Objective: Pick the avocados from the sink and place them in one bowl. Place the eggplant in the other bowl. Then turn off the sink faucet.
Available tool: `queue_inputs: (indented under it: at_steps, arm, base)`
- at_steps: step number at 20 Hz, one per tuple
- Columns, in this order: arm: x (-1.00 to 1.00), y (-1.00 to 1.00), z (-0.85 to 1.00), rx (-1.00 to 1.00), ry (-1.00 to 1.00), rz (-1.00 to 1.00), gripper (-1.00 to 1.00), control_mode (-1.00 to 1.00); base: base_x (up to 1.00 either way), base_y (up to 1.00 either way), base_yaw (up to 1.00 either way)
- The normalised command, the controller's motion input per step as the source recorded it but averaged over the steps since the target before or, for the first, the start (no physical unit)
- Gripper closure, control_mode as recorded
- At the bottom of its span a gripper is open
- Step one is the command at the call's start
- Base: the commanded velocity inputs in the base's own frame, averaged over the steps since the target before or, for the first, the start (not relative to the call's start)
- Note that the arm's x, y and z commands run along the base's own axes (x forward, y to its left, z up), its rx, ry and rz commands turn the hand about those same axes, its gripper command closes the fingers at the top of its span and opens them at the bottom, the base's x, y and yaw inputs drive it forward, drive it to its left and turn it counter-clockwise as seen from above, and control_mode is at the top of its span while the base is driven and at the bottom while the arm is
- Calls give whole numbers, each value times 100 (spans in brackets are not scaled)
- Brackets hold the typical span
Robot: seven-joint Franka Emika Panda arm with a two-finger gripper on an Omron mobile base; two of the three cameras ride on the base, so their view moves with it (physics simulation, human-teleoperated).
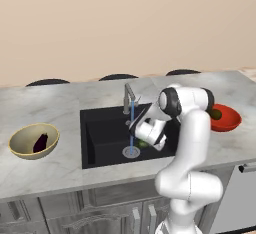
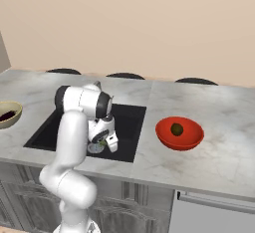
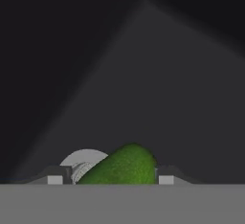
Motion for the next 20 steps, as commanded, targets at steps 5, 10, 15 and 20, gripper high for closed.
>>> queue_inputs:
  at_steps: [5,10,15,20]
  arm:
    - [-26,-44,47,0,0,0,100,-100]
    - [-32,-20,56,0,-2,0,100,-100]
    - [-20,-4,78,0,-6,0,100,-100]
    - [-4,-9,90,0,-1,0,100,-100]
  base:
    - [0,0,0]
    - [0,0,0]
    - [0,0,0]
    - [0,0,0]
